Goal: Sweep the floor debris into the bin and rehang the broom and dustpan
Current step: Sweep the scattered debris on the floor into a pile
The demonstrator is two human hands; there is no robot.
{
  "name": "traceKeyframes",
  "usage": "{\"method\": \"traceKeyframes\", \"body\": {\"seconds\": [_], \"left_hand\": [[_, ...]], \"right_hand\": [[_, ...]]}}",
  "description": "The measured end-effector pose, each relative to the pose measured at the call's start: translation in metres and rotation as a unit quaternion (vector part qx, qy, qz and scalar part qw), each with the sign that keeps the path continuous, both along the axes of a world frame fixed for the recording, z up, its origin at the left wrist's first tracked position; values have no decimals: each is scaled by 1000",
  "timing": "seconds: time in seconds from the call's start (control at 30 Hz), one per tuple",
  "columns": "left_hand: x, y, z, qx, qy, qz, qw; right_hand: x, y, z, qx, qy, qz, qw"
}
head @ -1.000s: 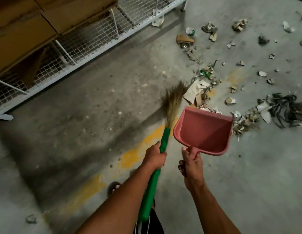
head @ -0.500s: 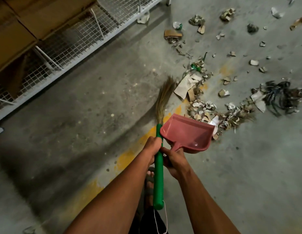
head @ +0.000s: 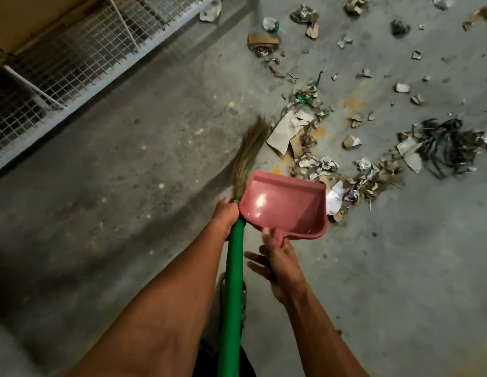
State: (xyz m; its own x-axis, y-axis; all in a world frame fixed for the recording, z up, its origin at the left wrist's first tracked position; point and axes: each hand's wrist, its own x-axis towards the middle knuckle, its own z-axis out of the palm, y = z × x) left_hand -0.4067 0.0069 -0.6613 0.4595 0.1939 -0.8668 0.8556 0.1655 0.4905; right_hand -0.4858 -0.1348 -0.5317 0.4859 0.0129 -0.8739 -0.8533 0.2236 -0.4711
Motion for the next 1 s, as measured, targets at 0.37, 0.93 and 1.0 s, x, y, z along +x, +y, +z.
{"method": "traceKeyframes", "body": {"seconds": [0.37,0.93,1.0], "left_hand": [[-26,66,-20,237,-21,-53,970],[19,-53,-22,170,-116,-494,845],[14,-36,-7,191,-131,-488,842]], "right_hand": [[70,-41,-16,-125,-46,-112,985],[92,-118,-53,-169,-76,-193,964],[92,-124,-50,-179,-70,-207,959]]}}
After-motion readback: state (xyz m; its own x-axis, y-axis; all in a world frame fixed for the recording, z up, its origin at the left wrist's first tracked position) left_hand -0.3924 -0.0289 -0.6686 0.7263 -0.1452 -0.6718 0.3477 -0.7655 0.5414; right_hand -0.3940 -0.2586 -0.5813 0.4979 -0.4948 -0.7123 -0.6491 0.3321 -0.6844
